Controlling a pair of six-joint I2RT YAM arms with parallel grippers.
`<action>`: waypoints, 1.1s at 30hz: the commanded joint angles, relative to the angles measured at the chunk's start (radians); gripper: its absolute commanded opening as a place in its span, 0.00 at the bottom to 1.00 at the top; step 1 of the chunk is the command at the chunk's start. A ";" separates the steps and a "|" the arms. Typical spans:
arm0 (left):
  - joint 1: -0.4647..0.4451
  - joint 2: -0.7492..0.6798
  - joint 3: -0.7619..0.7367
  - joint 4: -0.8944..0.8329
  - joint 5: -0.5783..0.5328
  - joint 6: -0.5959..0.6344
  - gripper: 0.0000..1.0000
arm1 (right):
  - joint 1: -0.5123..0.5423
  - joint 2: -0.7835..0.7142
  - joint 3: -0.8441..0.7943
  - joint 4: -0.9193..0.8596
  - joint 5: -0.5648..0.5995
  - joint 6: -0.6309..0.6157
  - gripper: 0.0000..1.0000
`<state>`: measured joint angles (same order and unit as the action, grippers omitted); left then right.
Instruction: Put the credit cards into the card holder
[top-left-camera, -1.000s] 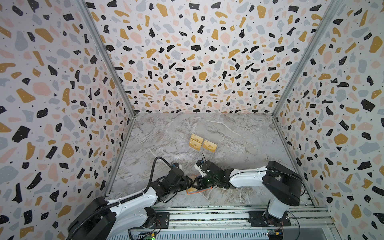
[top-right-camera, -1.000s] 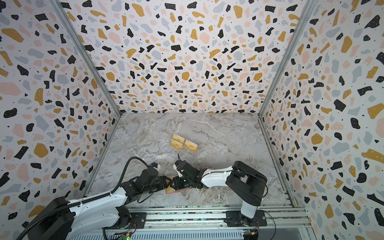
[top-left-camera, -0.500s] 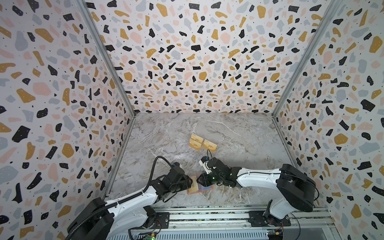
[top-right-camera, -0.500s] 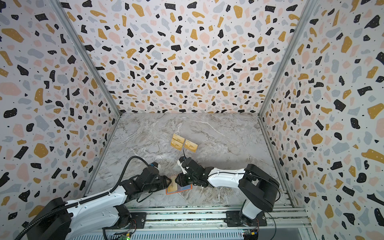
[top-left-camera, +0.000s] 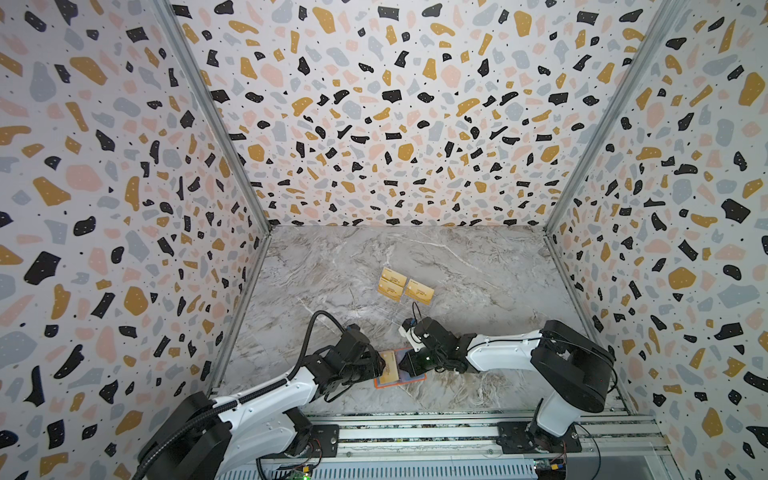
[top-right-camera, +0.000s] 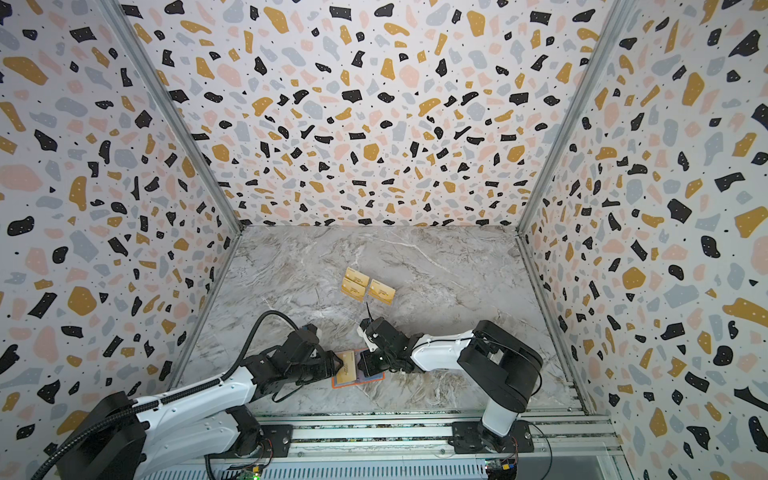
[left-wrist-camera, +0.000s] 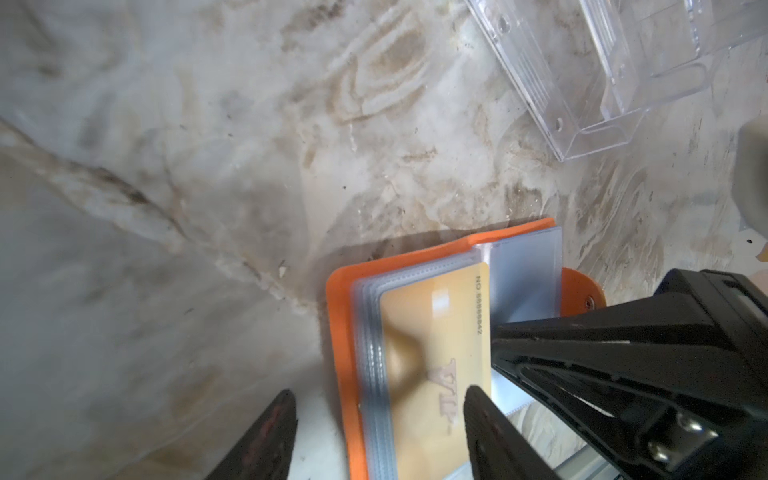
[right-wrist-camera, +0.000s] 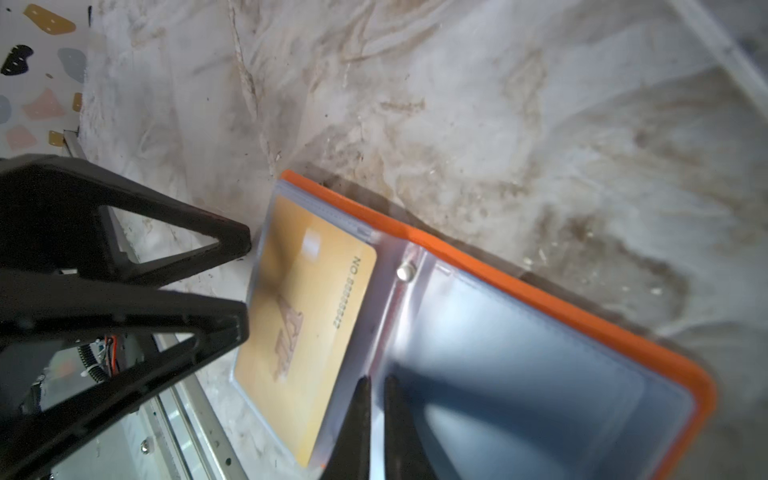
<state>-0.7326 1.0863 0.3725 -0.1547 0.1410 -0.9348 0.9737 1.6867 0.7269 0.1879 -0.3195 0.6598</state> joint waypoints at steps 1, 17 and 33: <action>0.007 0.037 0.009 0.010 0.064 0.002 0.67 | -0.018 0.005 -0.055 -0.040 0.015 -0.008 0.11; 0.008 -0.088 0.035 0.124 0.155 -0.112 0.64 | -0.022 -0.004 -0.069 0.029 -0.001 0.010 0.11; 0.003 0.056 0.054 0.155 0.140 -0.083 0.22 | -0.022 -0.080 -0.070 0.050 -0.012 -0.011 0.11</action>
<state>-0.7269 1.1275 0.3946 -0.0204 0.2852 -1.0325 0.9565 1.6527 0.6609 0.2787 -0.3470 0.6682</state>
